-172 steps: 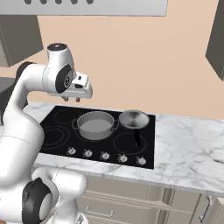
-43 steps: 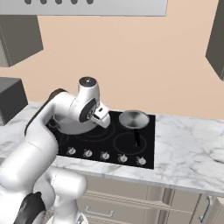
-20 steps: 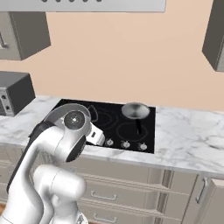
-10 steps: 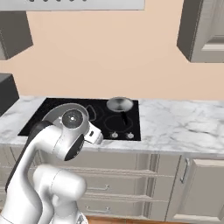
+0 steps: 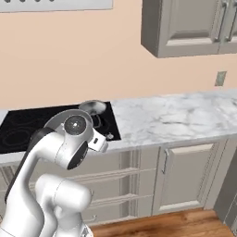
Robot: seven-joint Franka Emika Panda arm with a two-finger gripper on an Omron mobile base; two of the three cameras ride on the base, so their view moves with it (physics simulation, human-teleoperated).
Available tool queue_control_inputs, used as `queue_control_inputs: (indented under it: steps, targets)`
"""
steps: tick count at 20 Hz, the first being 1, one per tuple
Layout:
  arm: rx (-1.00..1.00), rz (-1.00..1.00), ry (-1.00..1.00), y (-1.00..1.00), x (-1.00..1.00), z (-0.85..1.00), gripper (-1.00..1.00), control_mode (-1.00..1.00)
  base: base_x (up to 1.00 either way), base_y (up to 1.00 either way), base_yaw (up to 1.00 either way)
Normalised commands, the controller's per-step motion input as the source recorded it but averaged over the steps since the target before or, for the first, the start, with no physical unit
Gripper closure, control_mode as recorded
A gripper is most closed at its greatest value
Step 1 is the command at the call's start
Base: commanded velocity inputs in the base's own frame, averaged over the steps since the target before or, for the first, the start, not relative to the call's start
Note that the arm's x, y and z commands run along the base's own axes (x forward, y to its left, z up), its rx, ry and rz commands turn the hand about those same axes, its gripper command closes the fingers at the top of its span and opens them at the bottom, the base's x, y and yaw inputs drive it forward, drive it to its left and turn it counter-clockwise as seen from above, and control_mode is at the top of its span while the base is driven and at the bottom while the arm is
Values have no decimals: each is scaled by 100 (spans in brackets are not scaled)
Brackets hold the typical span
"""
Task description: Move the pot and pan from the stove into the sink.
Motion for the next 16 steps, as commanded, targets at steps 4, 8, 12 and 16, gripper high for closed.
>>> queue_control_inputs:
  steps: [4,8,12,16]
  targets:
    - [0,0,0,0,0,0,100,100,0,-20,-46]
    - [0,0,0,0,0,0,100,100,0,-20,-47]
    - [0,0,0,0,0,0,100,100,1,-19,-47]
    - [0,0,0,0,0,0,100,100,1,-18,-48]
